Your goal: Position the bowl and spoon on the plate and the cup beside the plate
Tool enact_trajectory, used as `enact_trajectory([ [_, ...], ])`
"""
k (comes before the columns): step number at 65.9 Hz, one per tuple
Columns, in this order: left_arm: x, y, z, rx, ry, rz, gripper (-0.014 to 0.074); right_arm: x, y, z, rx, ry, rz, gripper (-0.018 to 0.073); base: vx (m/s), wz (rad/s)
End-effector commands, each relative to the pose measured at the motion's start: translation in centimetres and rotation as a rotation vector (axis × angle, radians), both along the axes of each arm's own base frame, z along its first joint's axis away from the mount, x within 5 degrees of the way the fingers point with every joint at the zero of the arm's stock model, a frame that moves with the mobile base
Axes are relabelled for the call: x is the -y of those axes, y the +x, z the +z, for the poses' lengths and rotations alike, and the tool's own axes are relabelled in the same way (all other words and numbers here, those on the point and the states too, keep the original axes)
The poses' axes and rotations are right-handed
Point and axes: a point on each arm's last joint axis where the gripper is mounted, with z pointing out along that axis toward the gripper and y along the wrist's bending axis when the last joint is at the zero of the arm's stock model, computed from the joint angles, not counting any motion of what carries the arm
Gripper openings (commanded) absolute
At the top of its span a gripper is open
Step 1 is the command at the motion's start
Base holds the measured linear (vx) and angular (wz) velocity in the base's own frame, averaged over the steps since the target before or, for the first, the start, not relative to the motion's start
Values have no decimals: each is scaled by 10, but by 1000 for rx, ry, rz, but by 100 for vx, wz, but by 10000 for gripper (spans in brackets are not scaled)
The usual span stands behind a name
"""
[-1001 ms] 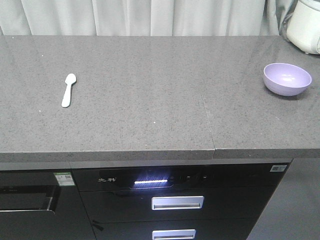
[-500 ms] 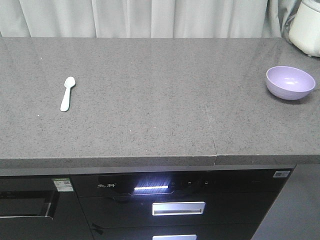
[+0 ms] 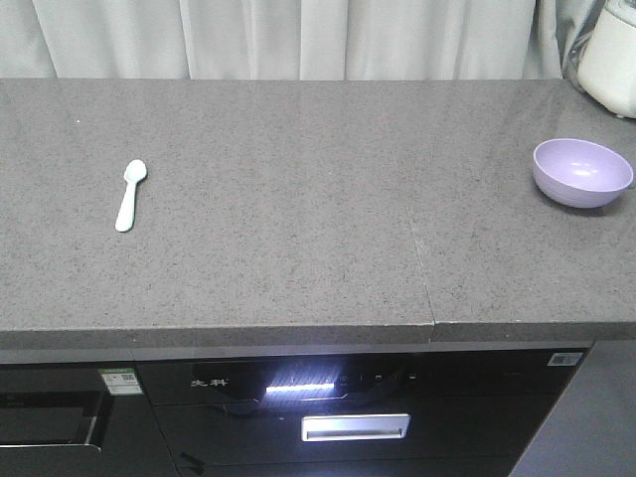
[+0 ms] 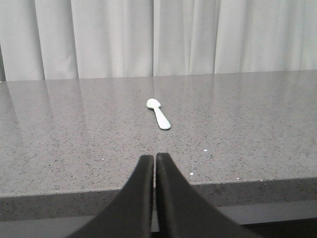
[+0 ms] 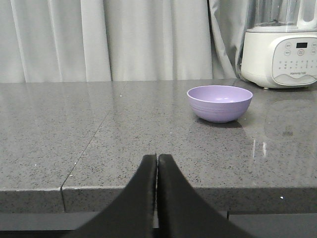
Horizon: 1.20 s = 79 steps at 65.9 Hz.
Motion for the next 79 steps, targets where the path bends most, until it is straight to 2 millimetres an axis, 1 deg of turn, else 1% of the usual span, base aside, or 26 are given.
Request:
enact_trajectory([
  [1, 0, 2, -4, 30, -8, -2, -6, -1, -1, 2, 73, -9, 9, -5, 4, -1],
  [79, 0, 2, -4, 30, -8, -2, -6, -1, -1, 2, 73, -9, 9, -5, 4, -1],
])
